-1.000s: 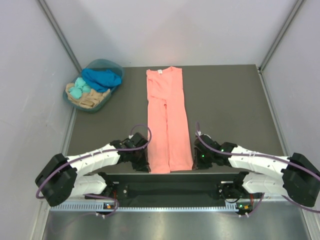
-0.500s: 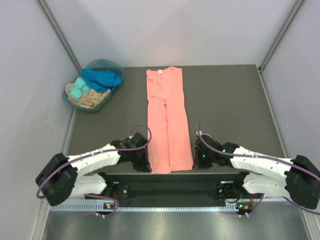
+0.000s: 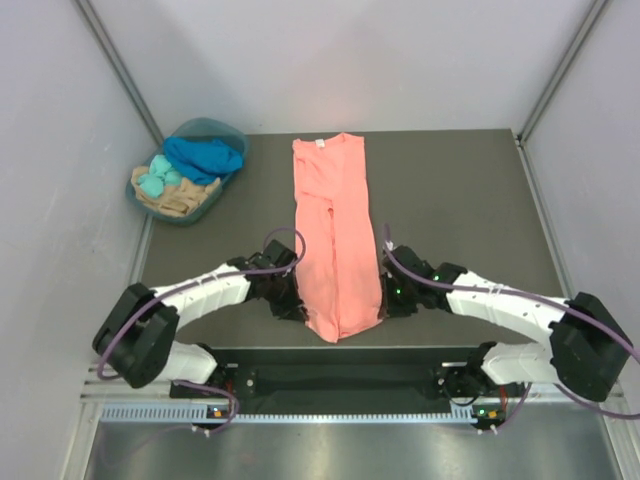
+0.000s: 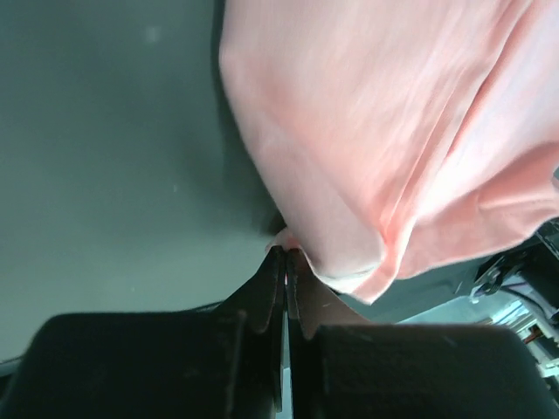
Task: Fold and stack the t-shirts
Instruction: Fold the tshirt
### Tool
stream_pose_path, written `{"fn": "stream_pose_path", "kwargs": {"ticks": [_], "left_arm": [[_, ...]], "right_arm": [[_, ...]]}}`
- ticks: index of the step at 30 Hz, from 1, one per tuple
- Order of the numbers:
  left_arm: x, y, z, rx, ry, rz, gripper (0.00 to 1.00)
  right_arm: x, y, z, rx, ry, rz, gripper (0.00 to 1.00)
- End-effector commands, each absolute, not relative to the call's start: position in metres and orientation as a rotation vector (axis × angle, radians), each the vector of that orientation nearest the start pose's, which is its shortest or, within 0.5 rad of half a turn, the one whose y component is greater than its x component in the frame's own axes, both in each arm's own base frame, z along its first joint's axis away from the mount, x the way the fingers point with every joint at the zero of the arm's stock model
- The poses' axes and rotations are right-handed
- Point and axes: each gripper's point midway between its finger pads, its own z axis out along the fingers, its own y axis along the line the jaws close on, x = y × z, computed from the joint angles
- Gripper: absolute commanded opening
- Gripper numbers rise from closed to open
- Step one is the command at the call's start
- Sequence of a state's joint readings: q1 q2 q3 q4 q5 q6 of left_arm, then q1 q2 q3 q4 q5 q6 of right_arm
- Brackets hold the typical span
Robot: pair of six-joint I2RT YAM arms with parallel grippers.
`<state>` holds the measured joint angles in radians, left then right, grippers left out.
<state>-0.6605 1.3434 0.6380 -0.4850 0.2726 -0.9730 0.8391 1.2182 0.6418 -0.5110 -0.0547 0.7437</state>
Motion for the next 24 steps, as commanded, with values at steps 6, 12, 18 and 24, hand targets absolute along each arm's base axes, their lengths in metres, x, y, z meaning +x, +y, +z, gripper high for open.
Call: {"fn": "stream_pose_path", "kwargs": {"ticks": [6, 12, 18, 24], "left_arm": [[0.224, -0.223, 0.051, -0.369, 2.897, -0.763, 0.00], [0.288, -0.214, 0.060, -0.419, 2.845, -0.744, 0.00], [0.342, -0.197, 0.054, -0.498, 2.831, -0.703, 0.00], [0.382, -0.192, 0.059, -0.529, 2.798, -0.697, 0.00]], "right_arm": [[0.218, 0.229, 0.080, -0.289, 2.662, 0.571, 0.00], [0.272, 0.239, 0.098, -0.341, 2.630, 0.547, 0.00], [0.327, 0.247, 0.105, -0.341, 2.616, 0.498, 0.00], [0.371, 0.246, 0.111, -0.300, 2.632, 0.432, 0.00]]}}
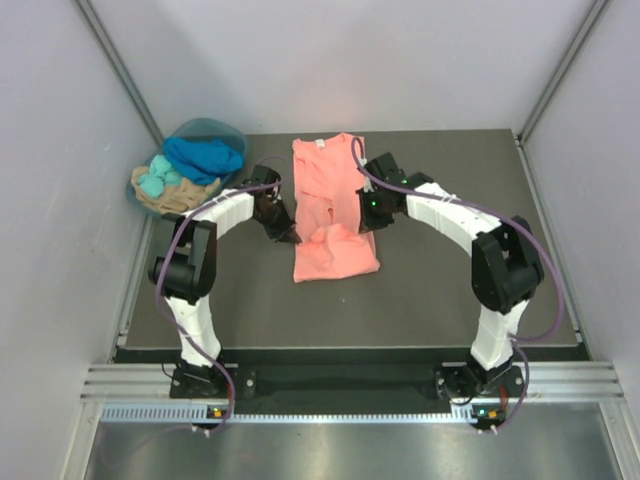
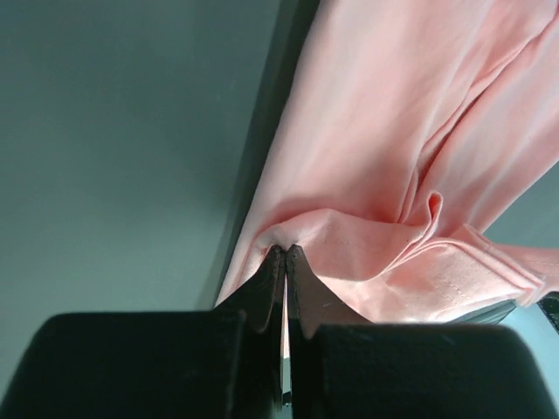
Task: Fold and stack the t-shirts
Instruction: Fold the tshirt
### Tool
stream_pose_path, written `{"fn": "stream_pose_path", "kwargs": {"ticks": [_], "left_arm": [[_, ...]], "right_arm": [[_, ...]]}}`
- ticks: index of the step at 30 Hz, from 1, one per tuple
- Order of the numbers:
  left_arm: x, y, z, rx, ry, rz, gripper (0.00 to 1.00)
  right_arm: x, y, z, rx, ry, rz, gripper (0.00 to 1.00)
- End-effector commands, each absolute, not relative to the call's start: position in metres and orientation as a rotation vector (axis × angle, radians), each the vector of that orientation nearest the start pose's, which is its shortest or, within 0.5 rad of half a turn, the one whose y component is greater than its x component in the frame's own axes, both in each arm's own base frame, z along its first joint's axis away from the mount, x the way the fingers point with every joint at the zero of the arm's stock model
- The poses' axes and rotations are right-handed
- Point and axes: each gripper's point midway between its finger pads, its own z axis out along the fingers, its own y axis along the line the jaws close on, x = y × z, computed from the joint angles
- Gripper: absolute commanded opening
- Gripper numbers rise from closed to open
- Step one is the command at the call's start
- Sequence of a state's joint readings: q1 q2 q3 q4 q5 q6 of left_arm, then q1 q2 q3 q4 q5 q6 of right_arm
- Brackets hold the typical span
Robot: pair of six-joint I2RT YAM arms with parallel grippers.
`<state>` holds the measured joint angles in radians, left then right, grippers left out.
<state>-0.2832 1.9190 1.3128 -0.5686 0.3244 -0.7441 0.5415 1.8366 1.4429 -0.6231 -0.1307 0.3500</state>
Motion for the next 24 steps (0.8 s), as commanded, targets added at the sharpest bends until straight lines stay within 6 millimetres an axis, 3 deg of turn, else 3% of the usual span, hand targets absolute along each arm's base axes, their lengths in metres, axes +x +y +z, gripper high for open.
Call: {"fn": "stream_pose_path", "kwargs": {"ticks": [1, 12, 24], "left_arm": [[0.388, -0.193, 0.062, -0.530, 2.785, -0.702, 0.00], [0.423, -0.193, 0.077, -0.551, 2.728, -0.665, 0.00], [0.445, -0.185, 0.072, -0.587, 2.712, -0.633, 0.00]], "right_arm": [[0.378, 0.245, 0.111, -0.285, 2.631, 0.416, 0.00], [0.409, 0.226, 0.111, -0.243, 2.648, 0.360, 0.00], [0.435, 0.230, 0.107, -0.260, 2.622, 0.364, 0.00]]}}
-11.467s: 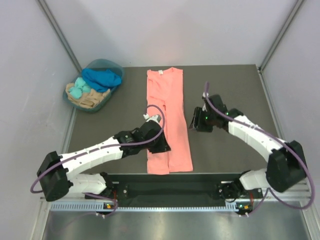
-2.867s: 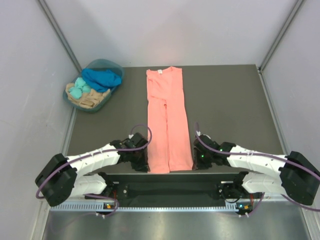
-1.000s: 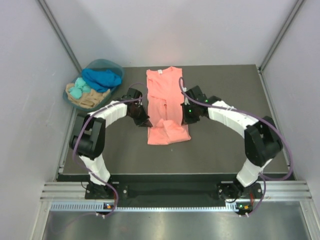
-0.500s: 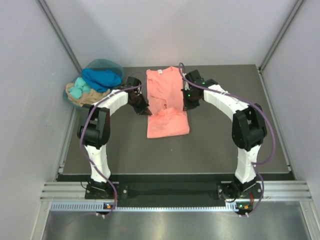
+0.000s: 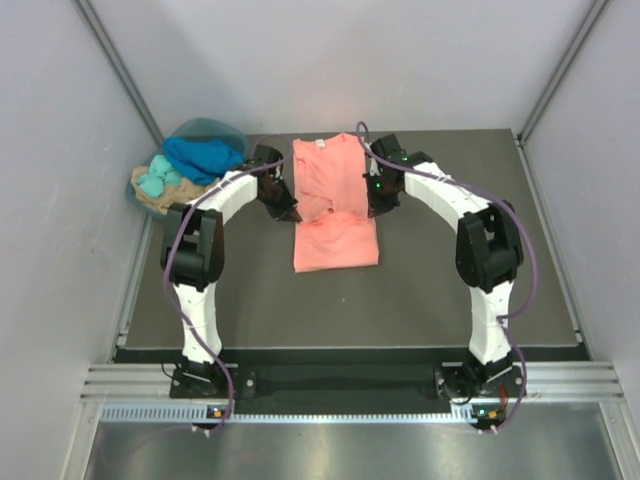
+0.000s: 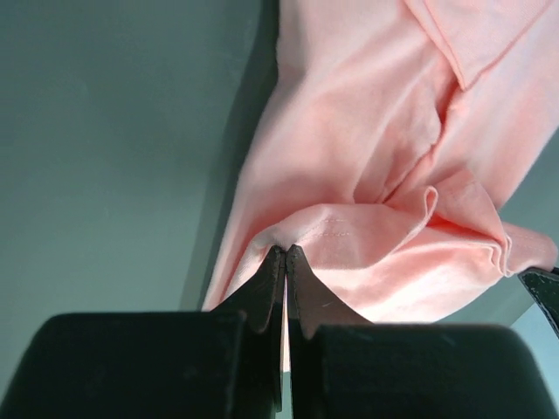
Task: Fold and stack the t-shirts
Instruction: Fold the tshirt
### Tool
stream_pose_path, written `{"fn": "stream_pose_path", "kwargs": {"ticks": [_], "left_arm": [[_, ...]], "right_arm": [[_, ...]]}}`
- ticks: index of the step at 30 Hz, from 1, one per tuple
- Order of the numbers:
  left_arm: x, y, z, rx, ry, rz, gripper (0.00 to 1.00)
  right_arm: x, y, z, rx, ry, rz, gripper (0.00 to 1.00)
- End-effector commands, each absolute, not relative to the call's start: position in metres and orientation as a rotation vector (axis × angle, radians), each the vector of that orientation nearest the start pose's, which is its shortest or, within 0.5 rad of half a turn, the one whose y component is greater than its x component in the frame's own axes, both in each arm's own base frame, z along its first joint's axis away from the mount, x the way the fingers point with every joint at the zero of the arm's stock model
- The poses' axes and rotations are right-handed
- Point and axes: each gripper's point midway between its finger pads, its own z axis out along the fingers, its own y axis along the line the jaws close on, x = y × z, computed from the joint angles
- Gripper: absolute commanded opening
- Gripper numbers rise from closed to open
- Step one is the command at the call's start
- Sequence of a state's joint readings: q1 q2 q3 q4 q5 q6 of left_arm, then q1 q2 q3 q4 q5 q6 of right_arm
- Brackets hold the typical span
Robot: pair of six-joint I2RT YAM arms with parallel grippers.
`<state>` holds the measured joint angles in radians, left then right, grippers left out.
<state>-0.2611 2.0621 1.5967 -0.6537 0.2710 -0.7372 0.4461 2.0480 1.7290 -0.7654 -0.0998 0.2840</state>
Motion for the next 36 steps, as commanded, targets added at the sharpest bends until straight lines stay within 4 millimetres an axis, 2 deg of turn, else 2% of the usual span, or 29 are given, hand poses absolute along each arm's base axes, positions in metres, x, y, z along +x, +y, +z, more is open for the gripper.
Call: {"fn": "stream_pose_path", "kwargs": {"ticks": [1, 11, 27, 36], "left_arm": [[0.446, -0.185, 0.070, -0.587, 2.715, -0.635, 0.00], [0.456, -0.181, 0.069, -0.610, 2.696, -0.602, 0.00], [0.467, -0.180, 0.056, -0.639, 2.700, -0.581, 0.00], [0.472, -0.181, 0.058, -0.650, 2.682, -0.590, 0.00]], "right_arm": [[0.437, 0.230, 0.108, -0.264, 2.618, 0.365, 0.00], [0.453, 0.236, 0.116, -0.279, 2.567, 0.398, 0.00], [0.471, 0.237, 0.097, -0.277, 2.558, 0.383, 0.00], [0.480, 0.234, 0.101, -0.276, 2.530, 0.367, 0.00]]}}
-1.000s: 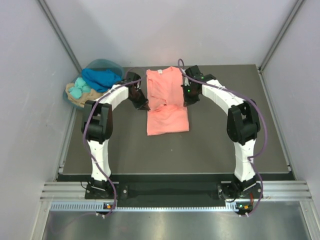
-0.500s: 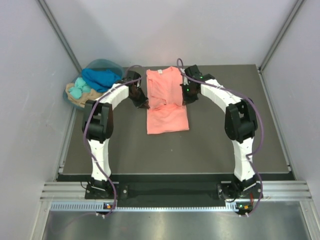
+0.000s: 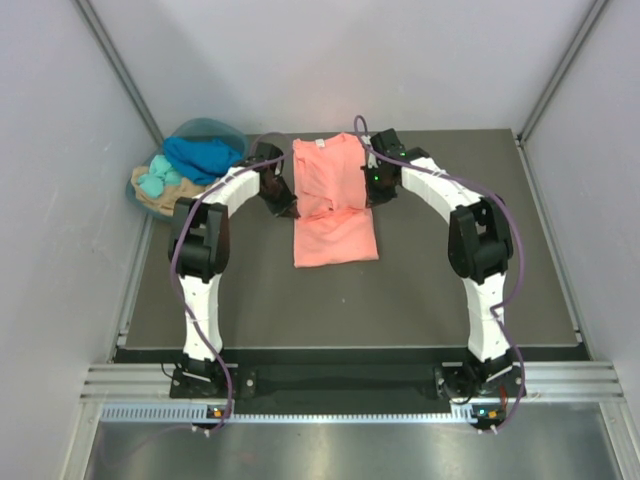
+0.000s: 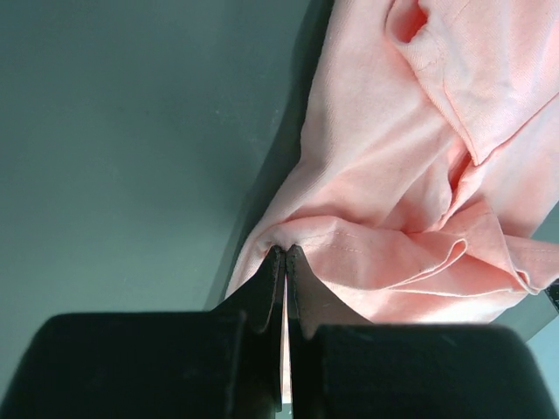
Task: Fold and stack the t-shirts
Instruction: Fold the tshirt
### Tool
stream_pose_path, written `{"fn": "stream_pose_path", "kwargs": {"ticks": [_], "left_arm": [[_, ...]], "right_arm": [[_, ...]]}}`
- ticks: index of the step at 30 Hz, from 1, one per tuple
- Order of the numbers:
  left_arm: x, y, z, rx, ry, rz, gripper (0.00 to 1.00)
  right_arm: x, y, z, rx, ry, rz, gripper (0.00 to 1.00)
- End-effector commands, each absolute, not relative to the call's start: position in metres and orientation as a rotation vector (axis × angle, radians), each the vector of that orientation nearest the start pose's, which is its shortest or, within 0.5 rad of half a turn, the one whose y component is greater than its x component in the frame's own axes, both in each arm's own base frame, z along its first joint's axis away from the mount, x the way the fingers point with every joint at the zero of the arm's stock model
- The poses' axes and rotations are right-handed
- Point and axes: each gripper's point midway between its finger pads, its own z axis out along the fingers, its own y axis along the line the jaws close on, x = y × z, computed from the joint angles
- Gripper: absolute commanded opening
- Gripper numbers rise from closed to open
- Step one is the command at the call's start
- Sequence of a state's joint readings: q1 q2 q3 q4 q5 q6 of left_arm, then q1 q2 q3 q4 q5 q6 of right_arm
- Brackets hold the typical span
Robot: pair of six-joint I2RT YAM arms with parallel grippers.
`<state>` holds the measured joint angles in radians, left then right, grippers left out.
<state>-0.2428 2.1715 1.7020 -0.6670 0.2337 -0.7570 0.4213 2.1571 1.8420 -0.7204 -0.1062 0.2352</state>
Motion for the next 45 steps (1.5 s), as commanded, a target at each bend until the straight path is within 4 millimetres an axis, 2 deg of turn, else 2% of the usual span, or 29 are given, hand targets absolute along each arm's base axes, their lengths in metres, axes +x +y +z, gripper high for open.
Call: {"fn": "stream_pose_path", "kwargs": {"ticks": [1, 14, 27, 28, 29, 31, 32, 34, 35, 36, 40, 41, 42, 43, 45], "left_arm": [[0.473, -0.181, 0.058, -0.650, 2.680, -0.587, 0.00], [0.483, -0.180, 0.075, -0.641, 2.629, -0.576, 0.00], [0.489, -0.180, 0.063, -0.642, 2.634, -0.563, 0.00], [0.489, -0.180, 0.061, -0.641, 2.640, -0.563, 0.00], [0.490, -0.179, 0.061, -0.642, 2.639, -0.552, 0.02], [0.492, -0.177, 0.063, -0.633, 2.633, -0.544, 0.11], [0.497, -0.177, 0.070, -0.623, 2.616, -0.550, 0.14], [0.503, -0.176, 0.085, -0.595, 2.583, -0.559, 0.19], [0.505, -0.174, 0.092, -0.589, 2.565, -0.557, 0.20], [0.505, -0.171, 0.097, -0.588, 2.552, -0.538, 0.22], [0.493, -0.165, 0.128, -0.557, 2.461, -0.516, 0.28], [0.482, -0.167, 0.117, -0.551, 2.482, -0.521, 0.28], [0.476, -0.172, 0.124, -0.527, 2.469, -0.551, 0.28], [0.473, -0.178, 0.123, -0.508, 2.468, -0.588, 0.28], [0.458, -0.186, 0.110, -0.490, 2.515, -0.606, 0.26]], "right_arm": [[0.481, 0.234, 0.101, -0.272, 2.531, 0.367, 0.00], [0.485, 0.237, 0.108, -0.266, 2.505, 0.385, 0.00], [0.492, 0.236, 0.104, -0.246, 2.493, 0.388, 0.00], [0.493, 0.235, 0.103, -0.243, 2.496, 0.385, 0.02], [0.494, 0.235, 0.101, -0.238, 2.501, 0.384, 0.12], [0.496, 0.232, 0.101, -0.230, 2.503, 0.367, 0.22], [0.497, 0.229, 0.102, -0.224, 2.503, 0.358, 0.31], [0.498, 0.226, 0.111, -0.205, 2.487, 0.347, 0.36], [0.493, 0.224, 0.109, -0.202, 2.497, 0.345, 0.39], [0.490, 0.224, 0.120, -0.186, 2.478, 0.358, 0.41], [0.473, 0.230, 0.130, -0.199, 2.449, 0.426, 0.38], [0.467, 0.233, 0.128, -0.218, 2.459, 0.426, 0.34], [0.464, 0.235, 0.131, -0.236, 2.453, 0.429, 0.31], [0.460, 0.237, 0.130, -0.250, 2.460, 0.431, 0.29], [0.453, 0.240, 0.127, -0.276, 2.474, 0.438, 0.25]]}}
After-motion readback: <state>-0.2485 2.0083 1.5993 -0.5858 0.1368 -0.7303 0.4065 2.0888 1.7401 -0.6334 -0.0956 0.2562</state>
